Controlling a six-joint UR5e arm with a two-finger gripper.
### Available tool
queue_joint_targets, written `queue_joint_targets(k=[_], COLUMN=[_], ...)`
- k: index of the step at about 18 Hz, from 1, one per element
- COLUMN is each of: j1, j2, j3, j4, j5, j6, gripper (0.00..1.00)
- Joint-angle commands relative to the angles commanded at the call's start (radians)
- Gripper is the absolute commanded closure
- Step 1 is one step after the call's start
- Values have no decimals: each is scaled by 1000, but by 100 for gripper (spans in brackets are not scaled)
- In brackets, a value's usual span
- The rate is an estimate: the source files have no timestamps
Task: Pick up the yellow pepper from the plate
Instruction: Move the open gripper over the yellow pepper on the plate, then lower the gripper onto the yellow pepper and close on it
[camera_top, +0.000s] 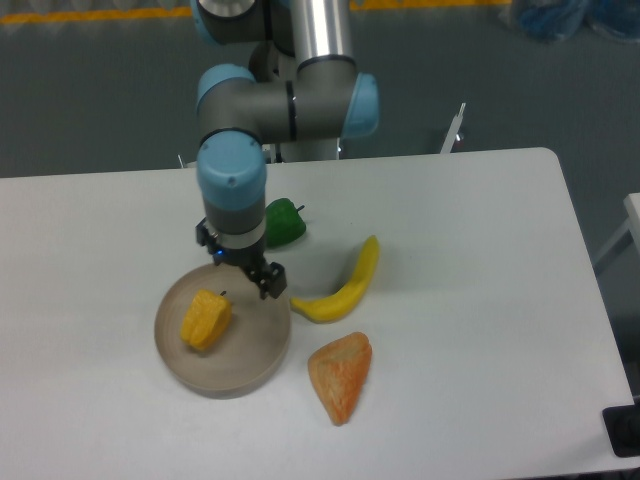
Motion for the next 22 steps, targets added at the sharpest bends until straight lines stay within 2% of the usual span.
queue_joint_targets(k=[3, 6, 12, 19, 22], j1=[-25, -31, -71, -72, -75], j2=[-37, -63, -89, -105, -111], j3=[32, 58, 52, 45, 45], j4=[6, 6, 6, 8, 6], j5=[2, 0, 2, 15, 58], j6=[-71, -83, -108, -109, -116], gripper=[0, 0, 0, 0, 0])
